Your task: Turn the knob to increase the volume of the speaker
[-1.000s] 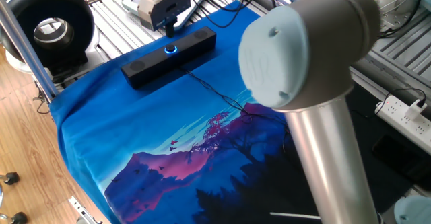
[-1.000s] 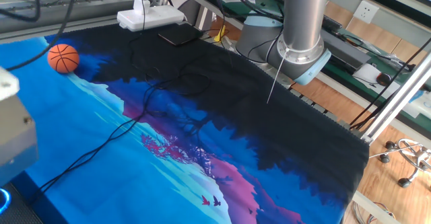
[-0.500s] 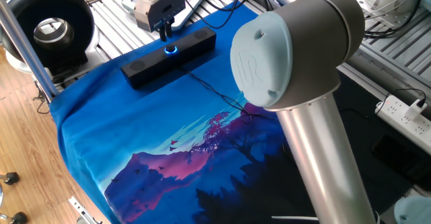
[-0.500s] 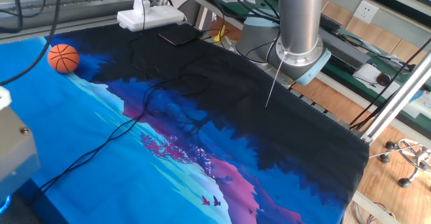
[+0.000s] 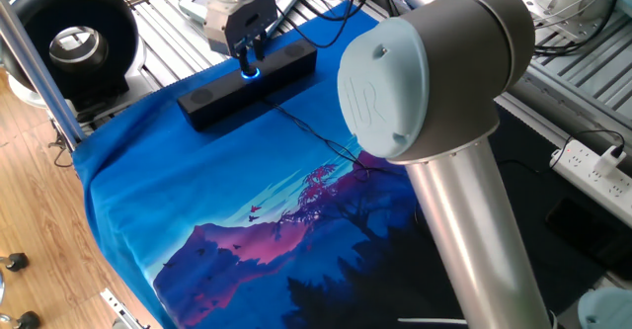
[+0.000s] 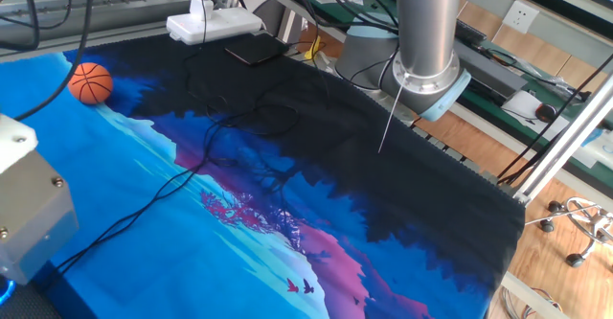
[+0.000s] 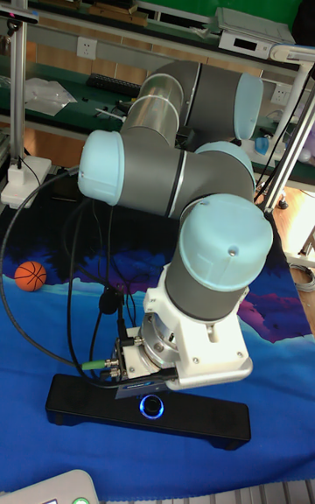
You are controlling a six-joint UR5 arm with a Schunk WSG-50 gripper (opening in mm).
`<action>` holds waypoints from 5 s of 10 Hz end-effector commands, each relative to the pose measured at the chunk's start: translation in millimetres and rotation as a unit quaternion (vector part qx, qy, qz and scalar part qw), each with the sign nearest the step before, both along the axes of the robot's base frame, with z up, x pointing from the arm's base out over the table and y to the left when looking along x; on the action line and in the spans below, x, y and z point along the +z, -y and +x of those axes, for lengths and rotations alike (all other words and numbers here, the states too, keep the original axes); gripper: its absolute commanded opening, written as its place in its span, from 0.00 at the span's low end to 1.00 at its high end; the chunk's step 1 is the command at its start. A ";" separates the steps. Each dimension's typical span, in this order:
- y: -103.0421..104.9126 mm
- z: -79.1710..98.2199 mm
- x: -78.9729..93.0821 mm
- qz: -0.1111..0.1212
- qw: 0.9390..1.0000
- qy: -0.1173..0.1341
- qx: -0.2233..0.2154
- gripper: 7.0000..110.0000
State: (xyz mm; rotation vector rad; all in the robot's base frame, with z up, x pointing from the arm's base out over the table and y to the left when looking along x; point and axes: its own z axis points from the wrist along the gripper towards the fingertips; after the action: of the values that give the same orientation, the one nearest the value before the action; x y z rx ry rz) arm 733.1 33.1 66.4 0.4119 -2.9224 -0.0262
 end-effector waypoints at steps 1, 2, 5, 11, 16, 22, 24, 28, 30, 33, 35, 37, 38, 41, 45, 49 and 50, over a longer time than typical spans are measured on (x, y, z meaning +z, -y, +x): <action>-3.2 -4.0 -1.4 0.010 1.000 -0.011 0.005 0.15; -11.3 -1.5 -4.1 0.027 1.000 -0.011 0.006 0.15; -19.5 18.2 -8.4 0.046 0.999 0.003 0.017 0.15; -5.7 24.8 -11.7 0.043 0.998 0.029 0.044 0.36; -2.6 13.3 -14.8 0.054 0.997 0.022 0.052 0.36; -7.3 13.1 -16.9 0.048 0.998 0.023 0.044 0.36; -7.2 12.6 -17.0 0.046 0.998 0.022 0.041 0.36; -7.5 14.5 -17.4 0.040 0.998 0.022 0.037 0.36; -6.5 14.0 -21.2 0.037 0.998 0.022 0.036 0.36; -4.7 12.9 -22.2 0.034 0.999 0.021 0.034 0.36; -6.3 12.9 -20.0 0.037 0.999 0.021 0.032 0.36; -6.3 13.1 -17.1 0.038 0.999 0.020 0.030 0.36; -6.5 13.4 -17.7 0.038 0.999 0.020 0.029 0.36; -7.0 14.0 -21.1 0.036 0.999 0.022 0.027 0.36; -5.7 11.7 -21.6 0.031 0.999 0.019 0.022 0.36; -6.0 11.1 -22.2 0.030 0.999 0.018 0.019 0.15; -6.1 10.9 -22.3 0.030 0.999 0.018 0.019 0.15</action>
State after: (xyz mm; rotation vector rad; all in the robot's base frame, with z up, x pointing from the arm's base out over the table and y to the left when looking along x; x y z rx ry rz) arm 744.1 37.3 43.5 0.4915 -2.9517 -0.0886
